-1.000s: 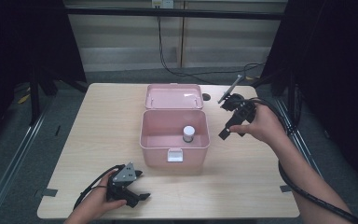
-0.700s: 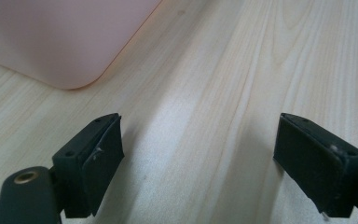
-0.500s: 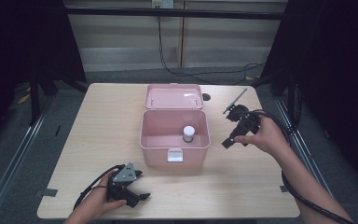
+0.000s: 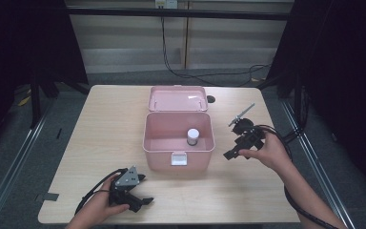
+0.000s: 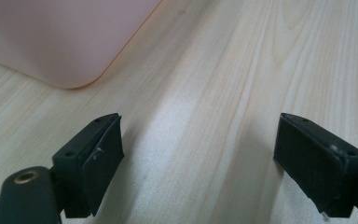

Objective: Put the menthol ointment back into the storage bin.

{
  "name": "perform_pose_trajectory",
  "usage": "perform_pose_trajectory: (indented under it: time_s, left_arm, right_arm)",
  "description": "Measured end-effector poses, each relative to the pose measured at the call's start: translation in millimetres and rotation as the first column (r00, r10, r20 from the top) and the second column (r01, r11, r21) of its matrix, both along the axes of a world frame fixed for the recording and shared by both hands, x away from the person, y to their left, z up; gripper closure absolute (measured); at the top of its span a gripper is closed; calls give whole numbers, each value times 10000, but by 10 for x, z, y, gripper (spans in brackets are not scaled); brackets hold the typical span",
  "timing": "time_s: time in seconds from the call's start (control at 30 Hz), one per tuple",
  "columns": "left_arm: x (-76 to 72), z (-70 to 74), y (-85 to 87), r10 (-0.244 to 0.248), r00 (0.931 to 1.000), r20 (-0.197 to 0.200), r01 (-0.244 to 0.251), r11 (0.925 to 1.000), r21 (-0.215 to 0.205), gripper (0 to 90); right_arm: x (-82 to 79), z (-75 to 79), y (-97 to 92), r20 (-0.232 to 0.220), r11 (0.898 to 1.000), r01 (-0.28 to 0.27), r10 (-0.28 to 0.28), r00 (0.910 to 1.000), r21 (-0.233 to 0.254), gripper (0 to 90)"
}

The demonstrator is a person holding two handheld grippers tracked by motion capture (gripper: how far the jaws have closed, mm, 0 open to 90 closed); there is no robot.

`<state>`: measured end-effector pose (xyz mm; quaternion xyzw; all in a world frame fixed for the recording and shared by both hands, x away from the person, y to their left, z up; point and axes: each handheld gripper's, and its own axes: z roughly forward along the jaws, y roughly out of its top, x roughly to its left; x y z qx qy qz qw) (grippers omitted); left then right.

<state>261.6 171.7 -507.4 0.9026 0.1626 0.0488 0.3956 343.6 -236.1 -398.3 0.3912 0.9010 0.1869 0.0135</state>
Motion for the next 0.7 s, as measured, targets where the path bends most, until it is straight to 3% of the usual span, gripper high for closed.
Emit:
perform_pose_trajectory:
  time_s: [0.37,0.43,0.7]
  left_arm:
    - [-1,-1,0,6,10000,13,-5,10000,-18,149]
    - [-1,1,1,13,10000,18,-13,10000,15,149]
    - [-2,-1,2,13,10000,7,-13,10000,-24,149]
  right_arm:
    - [-111,-341,-139,6,9992,151,-152,9999,376,195]
    - [-132,-378,-165,3,9992,207,-207,9998,348,195]
    - [-271,-468,-277,80,9940,323,-333,9994,1049,197]
